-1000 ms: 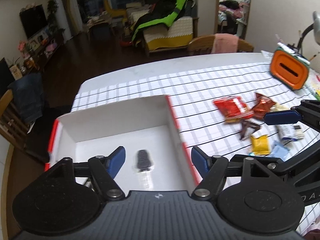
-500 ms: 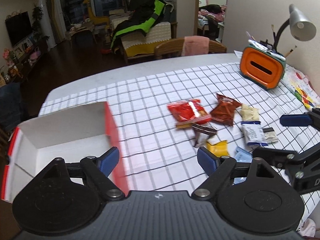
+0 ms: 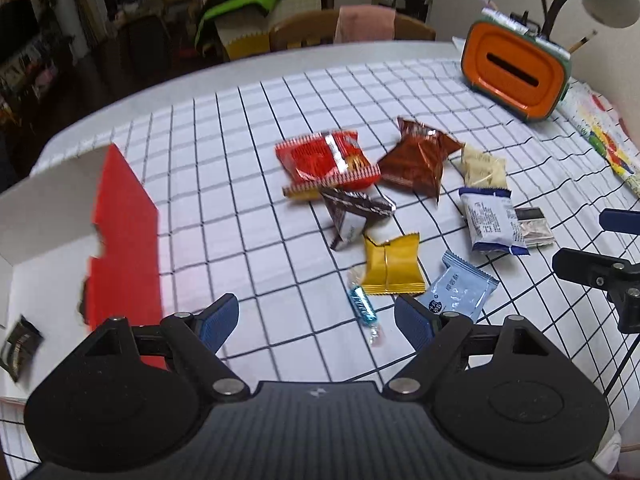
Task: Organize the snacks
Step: 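Move both tools back toward the remaining snacks, then grasp the blue wrapped candy with the left tool while the right tool grasps the white-and-blue packet, then carry the blue candy and white-and-blue packet with both tools over the box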
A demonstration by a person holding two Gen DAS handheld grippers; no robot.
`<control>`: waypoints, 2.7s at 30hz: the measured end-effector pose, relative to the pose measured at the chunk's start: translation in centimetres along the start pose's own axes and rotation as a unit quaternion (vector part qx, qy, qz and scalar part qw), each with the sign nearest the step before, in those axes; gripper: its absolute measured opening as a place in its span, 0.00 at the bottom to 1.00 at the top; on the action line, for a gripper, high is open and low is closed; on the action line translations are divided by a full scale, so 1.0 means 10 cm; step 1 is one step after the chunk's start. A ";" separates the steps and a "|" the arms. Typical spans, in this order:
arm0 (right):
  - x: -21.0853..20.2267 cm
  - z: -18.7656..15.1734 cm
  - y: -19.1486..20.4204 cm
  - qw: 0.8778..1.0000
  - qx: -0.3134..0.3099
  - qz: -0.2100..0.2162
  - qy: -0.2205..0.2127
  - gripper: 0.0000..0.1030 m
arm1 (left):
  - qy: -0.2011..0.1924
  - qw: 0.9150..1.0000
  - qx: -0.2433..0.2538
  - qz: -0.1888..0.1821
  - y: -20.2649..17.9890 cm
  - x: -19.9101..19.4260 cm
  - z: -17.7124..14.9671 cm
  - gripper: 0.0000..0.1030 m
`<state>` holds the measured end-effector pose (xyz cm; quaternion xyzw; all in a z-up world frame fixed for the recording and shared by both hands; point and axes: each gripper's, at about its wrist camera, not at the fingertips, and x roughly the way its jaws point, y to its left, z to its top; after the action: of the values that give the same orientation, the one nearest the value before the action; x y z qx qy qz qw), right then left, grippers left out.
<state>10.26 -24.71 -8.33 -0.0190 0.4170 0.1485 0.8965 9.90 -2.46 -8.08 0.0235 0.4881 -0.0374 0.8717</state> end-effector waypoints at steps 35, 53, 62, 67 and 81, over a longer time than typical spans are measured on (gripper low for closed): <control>1.08 0.12 0.10 0.993 -0.003 -0.106 0.059 0.76 | 0.083 0.996 0.000 -0.007 -0.30 0.84 0.06 0.32; 0.87 0.09 0.06 0.995 -0.005 -0.091 0.033 0.46 | 0.078 0.997 -0.020 -0.013 -0.18 0.74 0.00 0.12; 0.49 0.10 0.16 0.998 -0.009 -0.061 0.014 0.46 | 0.063 0.997 -0.035 -0.021 -0.02 0.45 -0.01 0.12; 0.26 0.14 0.30 0.999 -0.018 -0.034 0.005 0.46 | 0.049 0.998 -0.039 -0.027 0.11 0.22 -0.01 0.12; -0.12 0.34 1.10 0.996 -0.068 0.048 -0.016 0.46 | 0.010 0.998 -0.067 -0.009 0.71 -0.43 -0.01 0.12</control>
<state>8.93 -13.99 -4.24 -0.0574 0.3917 0.2198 0.8916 8.17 4.78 -4.42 -0.0391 0.4985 -0.0124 0.8659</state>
